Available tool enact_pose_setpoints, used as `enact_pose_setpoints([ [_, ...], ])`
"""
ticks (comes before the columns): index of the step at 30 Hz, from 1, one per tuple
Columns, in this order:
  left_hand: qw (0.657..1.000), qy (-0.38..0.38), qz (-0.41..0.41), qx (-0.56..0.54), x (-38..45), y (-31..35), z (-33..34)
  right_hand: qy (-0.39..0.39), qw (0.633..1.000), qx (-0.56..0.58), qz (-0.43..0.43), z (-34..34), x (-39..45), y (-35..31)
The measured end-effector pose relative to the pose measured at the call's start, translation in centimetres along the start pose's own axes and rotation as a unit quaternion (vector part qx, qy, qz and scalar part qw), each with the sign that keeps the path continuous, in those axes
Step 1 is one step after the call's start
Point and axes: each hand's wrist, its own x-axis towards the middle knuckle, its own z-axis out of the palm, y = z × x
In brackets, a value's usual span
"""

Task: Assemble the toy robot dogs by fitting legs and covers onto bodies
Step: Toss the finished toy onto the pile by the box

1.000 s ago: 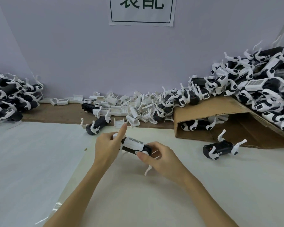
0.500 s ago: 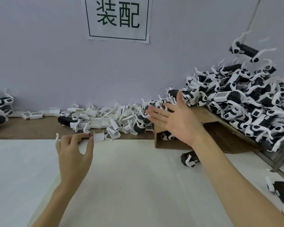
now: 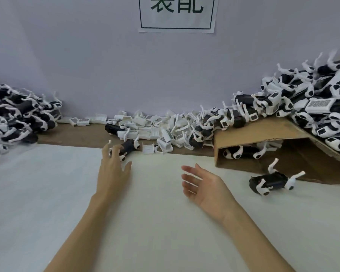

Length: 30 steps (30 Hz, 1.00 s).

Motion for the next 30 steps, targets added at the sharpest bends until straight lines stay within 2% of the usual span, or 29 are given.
enact_pose_setpoints([
  [7, 0.995, 0.083, 0.047, -0.015, 0.3, 0.2, -0.3, 0.007, 1.0, 0.004, -0.011, 0.1, 0.0, 0.2],
  [12, 0.978, 0.16, 0.054, -0.122, 0.0, 1.7, -1.3, 0.005, 1.0, 0.012, -0.026, -0.1, -0.2, 0.1],
  [15, 0.961, 0.182, 0.071, -0.197, -0.5, 3.4, -2.2, 0.01, 0.997, -0.004, -0.073, -0.1, 0.0, 0.3],
  [17, 0.944, 0.153, 0.069, -0.284, -0.9, 4.7, -2.7, 0.014, 0.994, -0.021, -0.109, 0.1, 0.1, 0.6],
  [21, 0.896, 0.027, 0.056, -0.439, -1.7, 7.1, -2.9, -0.005, 0.988, -0.08, -0.135, 0.5, 0.2, 1.2],
  [25, 0.884, -0.061, 0.075, -0.458, -2.7, 8.3, -1.9, 0.009, 0.971, -0.151, -0.186, 0.7, 0.0, 1.1],
  [27, 0.878, -0.059, 0.081, -0.468, -3.0, 8.8, -1.5, 0.037, 0.969, -0.141, -0.198, 0.2, 0.0, 1.0],
  [30, 0.907, -0.042, 0.127, -0.399, -3.2, 8.9, -0.9, 0.032, 0.977, -0.084, -0.193, -0.2, 0.2, 0.8],
])
